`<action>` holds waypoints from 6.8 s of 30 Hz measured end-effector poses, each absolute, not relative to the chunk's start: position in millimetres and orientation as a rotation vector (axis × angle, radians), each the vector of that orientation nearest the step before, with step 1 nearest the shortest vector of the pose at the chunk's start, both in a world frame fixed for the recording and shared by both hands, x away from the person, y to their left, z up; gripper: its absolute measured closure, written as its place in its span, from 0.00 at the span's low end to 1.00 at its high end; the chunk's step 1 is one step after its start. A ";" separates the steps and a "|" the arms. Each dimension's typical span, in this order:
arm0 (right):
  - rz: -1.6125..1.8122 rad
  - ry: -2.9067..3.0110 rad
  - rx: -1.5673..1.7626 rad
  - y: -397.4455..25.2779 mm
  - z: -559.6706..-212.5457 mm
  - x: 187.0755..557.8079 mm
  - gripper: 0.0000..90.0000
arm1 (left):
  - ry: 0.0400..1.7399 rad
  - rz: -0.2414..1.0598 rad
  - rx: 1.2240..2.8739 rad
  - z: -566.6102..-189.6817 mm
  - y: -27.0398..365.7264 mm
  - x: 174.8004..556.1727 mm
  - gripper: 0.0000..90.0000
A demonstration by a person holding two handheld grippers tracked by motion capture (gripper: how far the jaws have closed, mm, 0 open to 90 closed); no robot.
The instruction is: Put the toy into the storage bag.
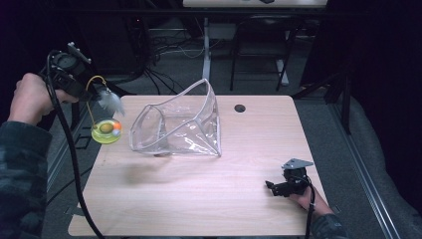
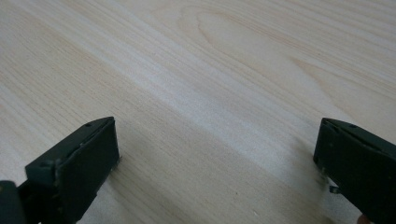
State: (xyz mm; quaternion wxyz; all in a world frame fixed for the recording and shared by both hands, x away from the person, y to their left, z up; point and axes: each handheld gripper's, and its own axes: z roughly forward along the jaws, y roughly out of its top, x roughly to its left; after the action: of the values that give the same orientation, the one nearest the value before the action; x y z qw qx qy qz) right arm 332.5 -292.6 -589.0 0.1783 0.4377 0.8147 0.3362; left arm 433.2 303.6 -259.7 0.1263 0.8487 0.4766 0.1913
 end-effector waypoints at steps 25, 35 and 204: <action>0.952 2.304 1.237 -292.6 -589.1 332.5 0.00 | 1.297 0.597 2.475 -226.7 272.8 442.2 0.98; 0.952 2.305 1.237 -292.7 -589.0 332.6 0.00 | 1.241 0.596 2.495 -220.8 251.4 448.1 0.98; 0.954 2.304 1.236 -292.6 -589.0 332.5 0.00 | 1.329 0.375 2.315 -367.7 264.5 403.9 0.00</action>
State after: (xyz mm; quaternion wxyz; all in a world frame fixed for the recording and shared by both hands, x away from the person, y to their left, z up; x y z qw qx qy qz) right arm 332.5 -292.6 -589.0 0.1781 0.4371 0.8146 0.3371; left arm 403.9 264.5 -367.7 0.2212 0.8375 0.4809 0.1355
